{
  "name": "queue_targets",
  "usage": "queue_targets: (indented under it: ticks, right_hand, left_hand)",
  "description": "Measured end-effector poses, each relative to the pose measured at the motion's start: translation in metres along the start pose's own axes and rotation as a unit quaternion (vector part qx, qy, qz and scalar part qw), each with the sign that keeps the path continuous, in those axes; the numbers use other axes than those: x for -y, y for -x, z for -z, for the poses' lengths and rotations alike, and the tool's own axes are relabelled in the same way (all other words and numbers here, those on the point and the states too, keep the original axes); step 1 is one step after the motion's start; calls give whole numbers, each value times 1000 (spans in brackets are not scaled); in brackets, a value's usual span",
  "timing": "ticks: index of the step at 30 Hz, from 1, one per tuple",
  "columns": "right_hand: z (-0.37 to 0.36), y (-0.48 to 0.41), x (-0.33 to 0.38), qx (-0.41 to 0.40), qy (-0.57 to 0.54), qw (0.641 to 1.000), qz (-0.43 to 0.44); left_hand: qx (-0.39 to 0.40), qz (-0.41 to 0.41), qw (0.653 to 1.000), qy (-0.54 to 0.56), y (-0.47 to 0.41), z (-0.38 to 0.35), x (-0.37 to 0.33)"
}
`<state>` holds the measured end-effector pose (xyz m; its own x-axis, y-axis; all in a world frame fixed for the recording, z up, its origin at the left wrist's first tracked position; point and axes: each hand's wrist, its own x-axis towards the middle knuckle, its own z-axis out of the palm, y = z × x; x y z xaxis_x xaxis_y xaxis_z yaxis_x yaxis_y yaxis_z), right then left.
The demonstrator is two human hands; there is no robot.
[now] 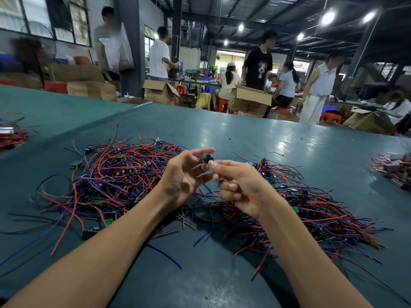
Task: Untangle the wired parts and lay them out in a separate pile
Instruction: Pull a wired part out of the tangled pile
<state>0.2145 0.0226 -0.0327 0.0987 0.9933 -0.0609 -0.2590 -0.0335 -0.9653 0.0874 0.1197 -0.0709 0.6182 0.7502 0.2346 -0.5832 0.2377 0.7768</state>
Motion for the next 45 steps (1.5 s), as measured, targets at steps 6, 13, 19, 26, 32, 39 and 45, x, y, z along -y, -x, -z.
queue_targets:
  ticks: [6, 13, 19, 26, 32, 39, 45]
  right_hand:
    - [23, 21, 31, -53, 177, 983, 3]
    - [89, 65, 79, -97, 474, 874, -42]
    - [139, 79, 100, -81, 588, 802, -67]
    - [182, 88, 103, -122, 606, 781, -95]
    - [209, 89, 103, -180, 598, 772, -119]
    - [150, 74, 123, -251, 715, 652, 1]
    - [34, 21, 76, -158, 607, 752, 204]
  left_hand:
    - [-3, 13, 1000, 8, 1, -3, -1]
    - [35, 42, 995, -89, 3, -8, 12]
    - [9, 53, 983, -176, 14, -7, 13]
    - [29, 60, 953, -295, 16, -11, 19]
    - [59, 39, 925, -373, 16, -10, 21]
    - [-14, -70, 884, -462, 12, -16, 20]
    - [-82, -191, 644, -736, -19, -7, -64]
